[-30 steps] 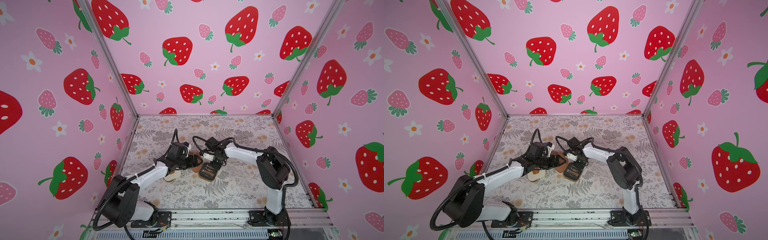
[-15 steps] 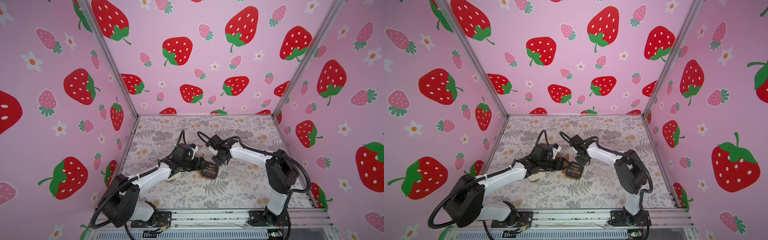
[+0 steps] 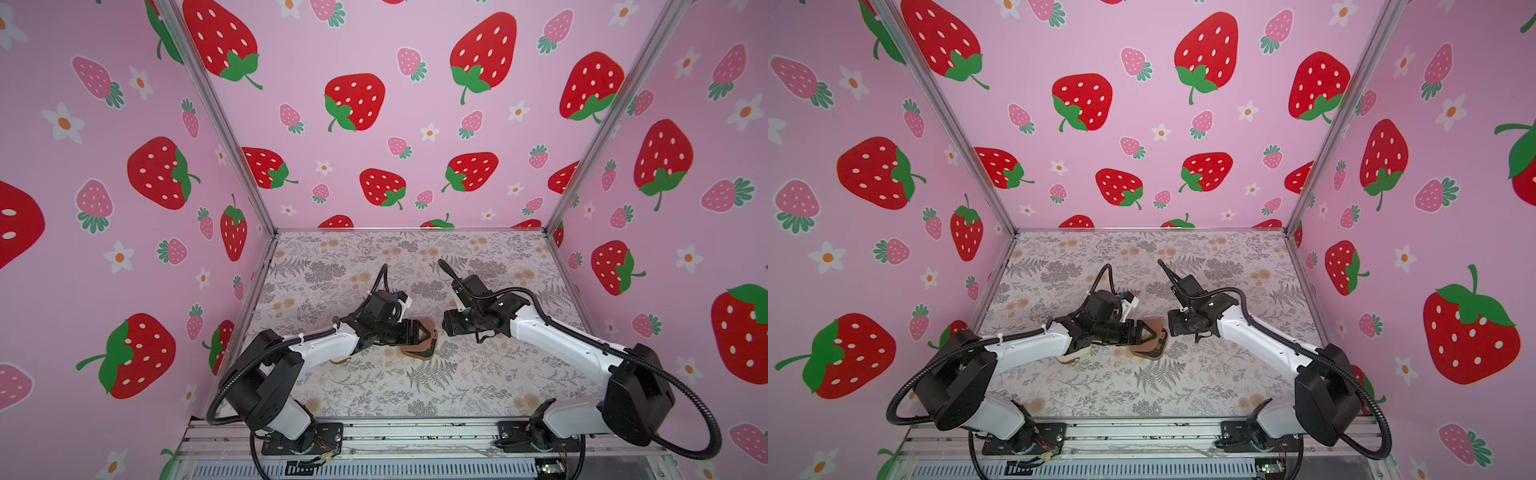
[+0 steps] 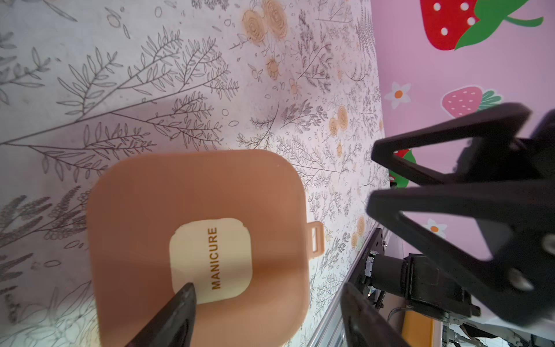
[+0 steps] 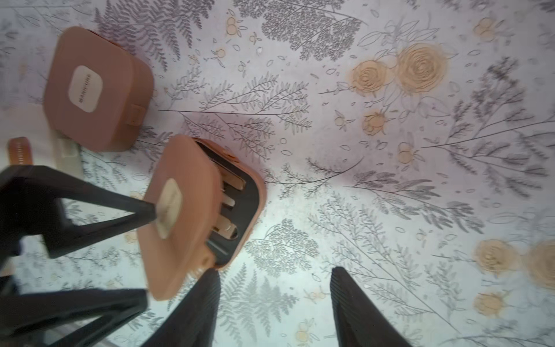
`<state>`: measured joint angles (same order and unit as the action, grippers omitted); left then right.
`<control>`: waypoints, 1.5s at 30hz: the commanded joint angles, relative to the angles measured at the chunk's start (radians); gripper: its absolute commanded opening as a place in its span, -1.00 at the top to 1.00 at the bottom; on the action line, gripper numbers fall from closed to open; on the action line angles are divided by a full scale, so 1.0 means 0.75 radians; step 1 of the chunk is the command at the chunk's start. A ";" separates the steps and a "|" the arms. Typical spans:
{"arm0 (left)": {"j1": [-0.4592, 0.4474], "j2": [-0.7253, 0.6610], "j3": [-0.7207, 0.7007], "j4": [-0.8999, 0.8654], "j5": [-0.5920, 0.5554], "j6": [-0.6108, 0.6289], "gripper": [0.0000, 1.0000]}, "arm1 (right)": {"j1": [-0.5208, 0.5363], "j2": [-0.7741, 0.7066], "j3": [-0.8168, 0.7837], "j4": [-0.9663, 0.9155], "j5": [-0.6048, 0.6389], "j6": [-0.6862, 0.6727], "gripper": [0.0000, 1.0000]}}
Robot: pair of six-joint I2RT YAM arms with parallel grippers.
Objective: Organize nail clipper sets
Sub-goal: Close the storage box at the center of the board.
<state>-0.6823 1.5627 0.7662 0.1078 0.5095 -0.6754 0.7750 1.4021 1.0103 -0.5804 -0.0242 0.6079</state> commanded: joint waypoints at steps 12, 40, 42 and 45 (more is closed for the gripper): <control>-0.009 0.111 0.211 -0.338 -0.211 0.026 -0.41 | 0.010 0.269 0.021 0.185 -0.166 0.139 0.33; -0.009 0.286 0.355 -0.732 -0.426 0.091 -0.41 | 0.019 0.523 0.062 0.208 -0.193 0.043 0.59; -0.009 0.297 0.357 -0.735 -0.421 0.087 -0.36 | 0.018 0.497 0.068 0.183 -0.183 0.030 0.51; -0.009 0.306 0.359 -0.744 -0.412 0.084 -0.28 | 0.020 0.435 0.072 0.139 -0.156 0.018 0.37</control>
<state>-0.6857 1.7523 1.0294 -0.3916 0.2253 -0.6075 0.7826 1.7527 1.0668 -0.3801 -0.1883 0.6388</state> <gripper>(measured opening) 0.646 0.298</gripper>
